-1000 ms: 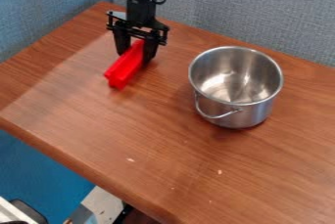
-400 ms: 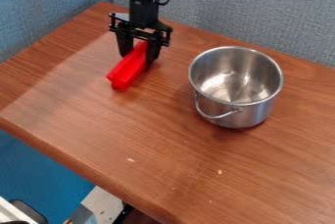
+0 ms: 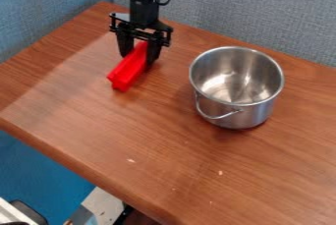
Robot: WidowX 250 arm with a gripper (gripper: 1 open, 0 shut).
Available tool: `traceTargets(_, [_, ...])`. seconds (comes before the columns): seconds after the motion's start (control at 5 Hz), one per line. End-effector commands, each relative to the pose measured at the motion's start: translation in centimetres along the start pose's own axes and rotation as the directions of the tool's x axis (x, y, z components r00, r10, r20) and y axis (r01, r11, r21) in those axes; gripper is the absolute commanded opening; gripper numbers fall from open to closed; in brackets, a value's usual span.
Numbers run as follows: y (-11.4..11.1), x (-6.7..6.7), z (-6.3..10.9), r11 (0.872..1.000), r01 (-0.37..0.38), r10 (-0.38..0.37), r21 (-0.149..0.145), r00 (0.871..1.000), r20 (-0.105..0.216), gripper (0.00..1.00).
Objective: Put the red object in the metal pot
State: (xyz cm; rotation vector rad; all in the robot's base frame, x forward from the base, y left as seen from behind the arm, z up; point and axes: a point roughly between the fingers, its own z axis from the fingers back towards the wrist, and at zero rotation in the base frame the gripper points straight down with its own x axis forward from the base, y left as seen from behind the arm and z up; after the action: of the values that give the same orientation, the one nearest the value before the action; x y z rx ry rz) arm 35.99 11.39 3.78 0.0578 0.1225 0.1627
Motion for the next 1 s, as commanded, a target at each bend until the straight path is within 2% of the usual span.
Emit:
traceTargets(0.0, [0.02,0.14,3.64,1.000,-0.002,0.001,0.014,0.996,0.092,0.00])
traceTargets(0.8, [-0.35,-0.10,3.94,1.000,-0.022,0.021,0.005,0.996,0.084,0.00])
